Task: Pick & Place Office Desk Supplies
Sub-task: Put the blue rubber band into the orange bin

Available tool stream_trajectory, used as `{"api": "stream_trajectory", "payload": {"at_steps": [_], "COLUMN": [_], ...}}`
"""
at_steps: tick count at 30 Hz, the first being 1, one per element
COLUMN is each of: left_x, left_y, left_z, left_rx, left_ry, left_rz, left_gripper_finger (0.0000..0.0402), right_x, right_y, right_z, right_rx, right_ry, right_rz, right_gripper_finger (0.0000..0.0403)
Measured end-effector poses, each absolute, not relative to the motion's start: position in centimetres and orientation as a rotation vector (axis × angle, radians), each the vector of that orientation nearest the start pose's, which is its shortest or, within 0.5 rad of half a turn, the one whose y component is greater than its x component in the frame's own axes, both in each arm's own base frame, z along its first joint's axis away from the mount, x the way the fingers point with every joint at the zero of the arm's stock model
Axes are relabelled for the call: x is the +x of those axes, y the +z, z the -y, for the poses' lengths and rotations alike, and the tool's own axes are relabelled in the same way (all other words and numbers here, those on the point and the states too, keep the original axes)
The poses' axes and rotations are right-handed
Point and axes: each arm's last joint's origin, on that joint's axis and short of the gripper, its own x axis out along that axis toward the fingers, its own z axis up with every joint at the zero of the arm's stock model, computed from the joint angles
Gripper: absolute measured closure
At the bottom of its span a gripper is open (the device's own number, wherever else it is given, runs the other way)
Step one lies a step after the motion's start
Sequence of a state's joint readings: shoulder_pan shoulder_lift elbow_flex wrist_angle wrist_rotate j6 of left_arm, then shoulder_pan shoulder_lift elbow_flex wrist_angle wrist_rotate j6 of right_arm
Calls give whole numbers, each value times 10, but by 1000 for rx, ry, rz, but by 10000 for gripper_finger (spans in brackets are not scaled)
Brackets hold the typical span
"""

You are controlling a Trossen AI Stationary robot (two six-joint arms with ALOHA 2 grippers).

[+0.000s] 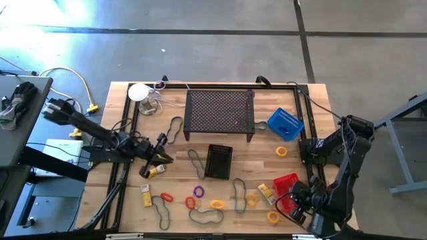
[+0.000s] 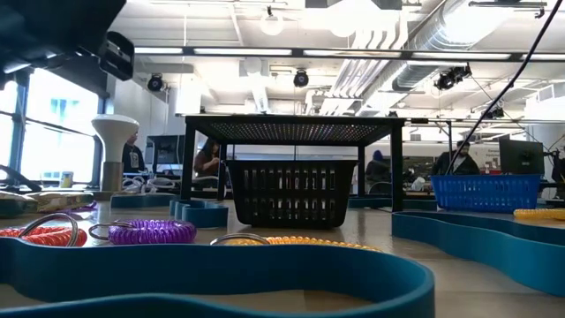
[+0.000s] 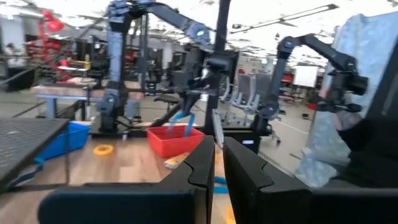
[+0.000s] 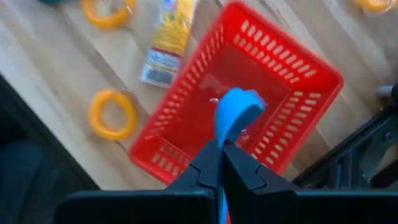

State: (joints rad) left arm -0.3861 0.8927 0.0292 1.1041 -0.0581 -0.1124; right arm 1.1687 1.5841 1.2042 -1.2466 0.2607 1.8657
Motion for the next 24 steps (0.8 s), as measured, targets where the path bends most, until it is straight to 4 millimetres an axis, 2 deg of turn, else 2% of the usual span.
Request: {"api": "stream_trajectory", "payload": {"at_steps": [7,14,18,24], "left_x": [168,191,197,198], "left_y": [190,185,185,185], "left_z": [74,85,86,86], "left_rx": [-118,-104,-52,-90], "left_ry": [-372,-370,-340,-315], "left_rz": [239,200,226,228], "left_gripper_finger": [372,372,372,372], "right_x": [120,133,141,148], "right_y": [211,186,184,184], "right_z": [-238,-219,-211,-206], "right_rx": [519,558,527,508], "right_ry": [-580,-655,-665,-652], "right_rz": [-1249,-1404,-1400,-1406], "right_gripper_finger": [400,400,400,379]}}
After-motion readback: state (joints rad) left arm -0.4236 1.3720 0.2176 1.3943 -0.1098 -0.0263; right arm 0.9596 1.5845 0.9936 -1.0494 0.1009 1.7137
